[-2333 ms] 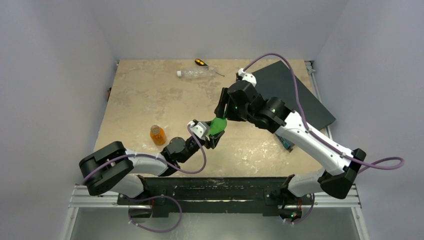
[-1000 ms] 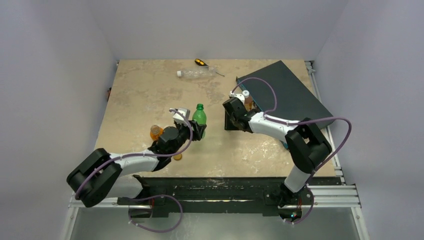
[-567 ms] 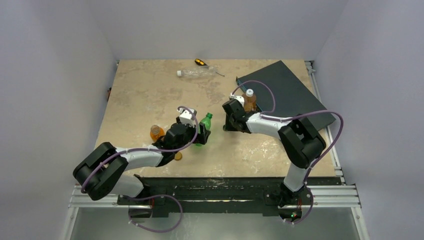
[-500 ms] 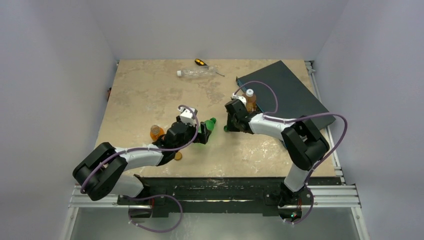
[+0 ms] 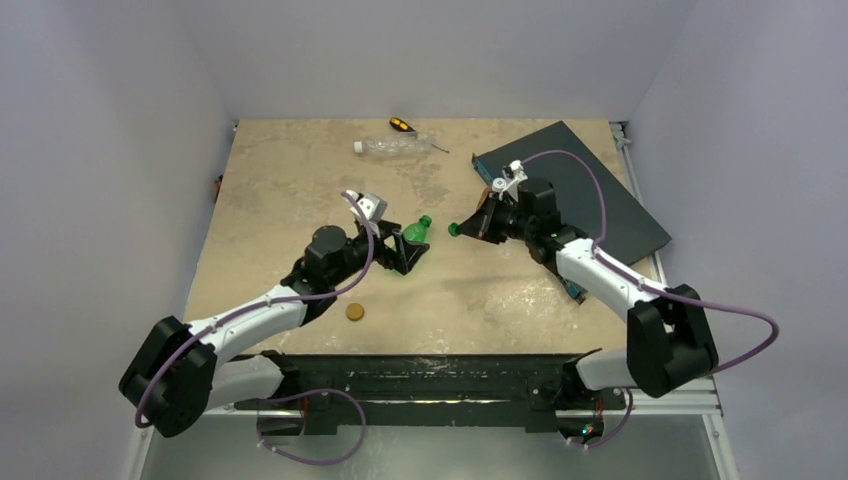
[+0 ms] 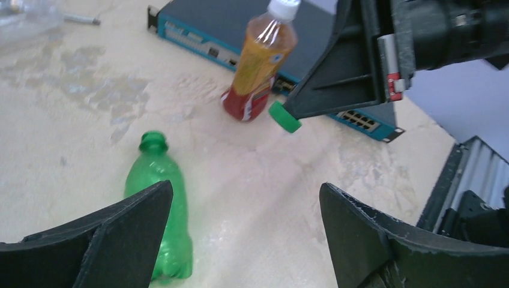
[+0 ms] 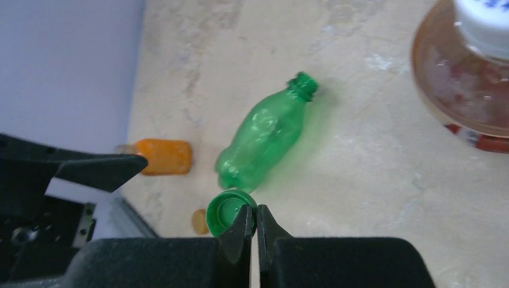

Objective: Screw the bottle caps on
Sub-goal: Place the plastic bottle at the center of the board.

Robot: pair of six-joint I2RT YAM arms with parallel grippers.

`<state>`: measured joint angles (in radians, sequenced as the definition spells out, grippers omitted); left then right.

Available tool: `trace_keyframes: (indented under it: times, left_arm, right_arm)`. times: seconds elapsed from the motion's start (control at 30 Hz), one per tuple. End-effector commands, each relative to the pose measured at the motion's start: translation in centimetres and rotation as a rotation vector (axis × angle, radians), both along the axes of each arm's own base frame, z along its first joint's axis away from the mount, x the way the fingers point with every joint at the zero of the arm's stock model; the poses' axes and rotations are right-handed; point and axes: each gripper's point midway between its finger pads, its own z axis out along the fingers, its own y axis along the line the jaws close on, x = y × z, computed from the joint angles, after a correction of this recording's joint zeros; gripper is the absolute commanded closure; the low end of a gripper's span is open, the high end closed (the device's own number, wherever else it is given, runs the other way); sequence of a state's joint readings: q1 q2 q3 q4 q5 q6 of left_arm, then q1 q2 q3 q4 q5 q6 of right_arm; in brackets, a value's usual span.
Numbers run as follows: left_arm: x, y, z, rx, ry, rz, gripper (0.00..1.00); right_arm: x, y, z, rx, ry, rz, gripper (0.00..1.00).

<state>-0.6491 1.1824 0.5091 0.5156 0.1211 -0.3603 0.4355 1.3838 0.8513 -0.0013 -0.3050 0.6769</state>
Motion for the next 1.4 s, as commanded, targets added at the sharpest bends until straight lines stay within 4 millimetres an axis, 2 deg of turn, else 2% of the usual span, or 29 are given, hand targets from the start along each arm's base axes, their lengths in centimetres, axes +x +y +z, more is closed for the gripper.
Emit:
trace_keyframes:
  times: [0.0,0.1,0.2,0.37,0.53,0.73,0.83,0.97,1.27,1.37]
  left_arm:
    - [-3.0,-1.8,7.3,-0.142,-0.272,-0.255,0.09]
    - [-4.9,-2.0,10.2,-0.219,-0.430,-0.334,0.11]
    - [-6.1,-2.1,12.8,-0.292,-0.566,-0.384,0.14]
    - [-6.7,-2.8,14.9,-0.362,-0.646,-0.443,0.15]
    - [-7.4,-2.9,16.9,-0.467,-0.698,-0.468,0.18]
    - [-8.0,-3.9,18.4,-0.514,-0.747,-0.464,0.23]
    - [-8.1,-4.5,18.4,-0.477,-0.759,-0.450,0.25]
    - [-8.4,-4.1,19.1,-0.498,-0.776,-0.431,0.29]
    - [-8.4,-4.3,19.0,-0.484,-0.774,-0.435,0.37]
    - [-8.3,-4.0,19.0,-0.488,-0.776,-0.420,0.39]
  right_arm:
    - [-3.8,2.9,7.1,0.348,-0.059,0.283,1.00]
    - [-6.2,3.4,11.0,0.495,-0.087,0.399,1.00]
    - [-7.9,3.4,13.9,0.600,-0.113,0.461,1.00]
    - [-9.8,3.2,17.1,0.707,-0.141,0.507,1.00]
    - [-10.8,3.3,18.0,0.758,-0.117,0.525,1.00]
    - [-11.3,4.6,18.3,0.797,-0.082,0.522,1.00]
    - [-10.9,4.5,18.5,0.823,-0.073,0.479,1.00]
    - [-10.2,4.4,18.3,0.852,-0.058,0.415,1.00]
    - [-10.6,4.9,19.8,0.916,-0.059,0.435,1.00]
    - [-10.6,5.1,19.7,0.908,-0.052,0.433,1.00]
